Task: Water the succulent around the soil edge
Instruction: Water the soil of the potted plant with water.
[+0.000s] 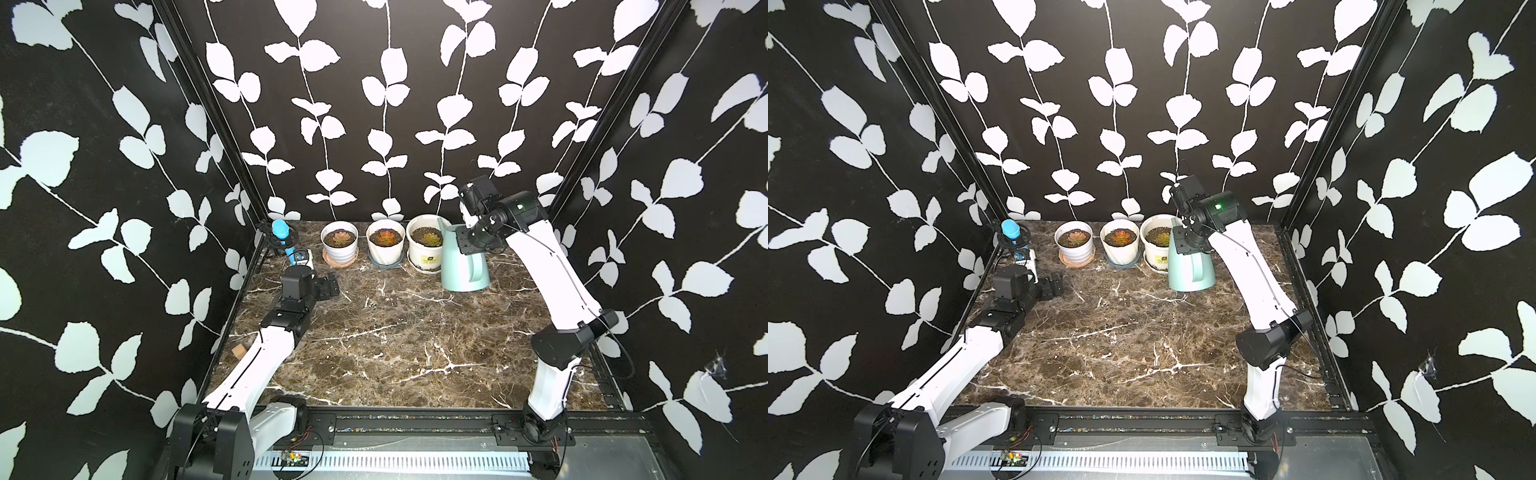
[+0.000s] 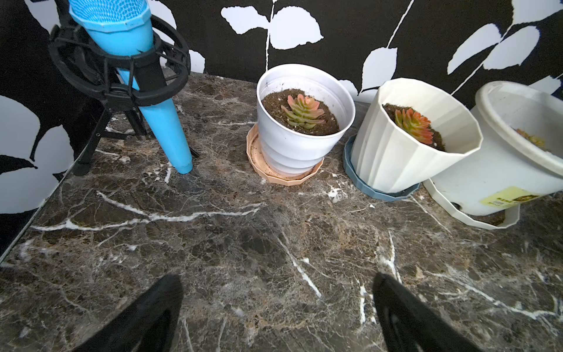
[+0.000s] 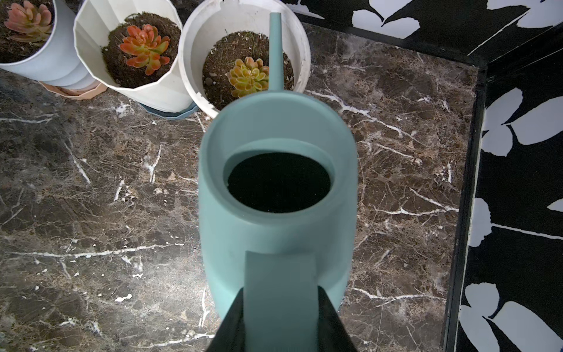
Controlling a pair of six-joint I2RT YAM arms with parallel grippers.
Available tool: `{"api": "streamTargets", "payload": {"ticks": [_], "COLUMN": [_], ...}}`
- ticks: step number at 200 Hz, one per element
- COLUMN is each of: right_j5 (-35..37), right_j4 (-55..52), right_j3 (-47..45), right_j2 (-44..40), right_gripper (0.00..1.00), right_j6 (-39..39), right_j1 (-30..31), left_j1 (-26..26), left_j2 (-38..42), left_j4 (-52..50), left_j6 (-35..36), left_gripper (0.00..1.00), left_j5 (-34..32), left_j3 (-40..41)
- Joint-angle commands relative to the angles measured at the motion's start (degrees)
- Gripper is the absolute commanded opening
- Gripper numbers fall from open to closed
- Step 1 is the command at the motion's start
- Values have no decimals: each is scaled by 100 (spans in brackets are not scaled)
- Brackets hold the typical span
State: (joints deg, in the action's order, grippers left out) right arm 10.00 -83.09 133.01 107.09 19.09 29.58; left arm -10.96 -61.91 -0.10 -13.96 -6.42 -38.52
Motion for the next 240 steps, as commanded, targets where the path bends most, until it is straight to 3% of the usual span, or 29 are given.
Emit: {"api": "streamTargets", "payload": {"ticks": [1, 240], "right_j5": [68, -176], "right_j4": [278, 469], "right_j3": [-216, -1400], "right_j2": [-365, -1363], "right_gripper": [0, 0], "right_j6": [60, 213], "right_j1": [-66, -111], "left_j1": [-24, -29], "left_j2": [47, 39], "left_j4": [27, 26], "left_j6": [24, 16], "left_gripper": [99, 99], "left_j5": [44, 93], "left_j3": [-156, -156]}}
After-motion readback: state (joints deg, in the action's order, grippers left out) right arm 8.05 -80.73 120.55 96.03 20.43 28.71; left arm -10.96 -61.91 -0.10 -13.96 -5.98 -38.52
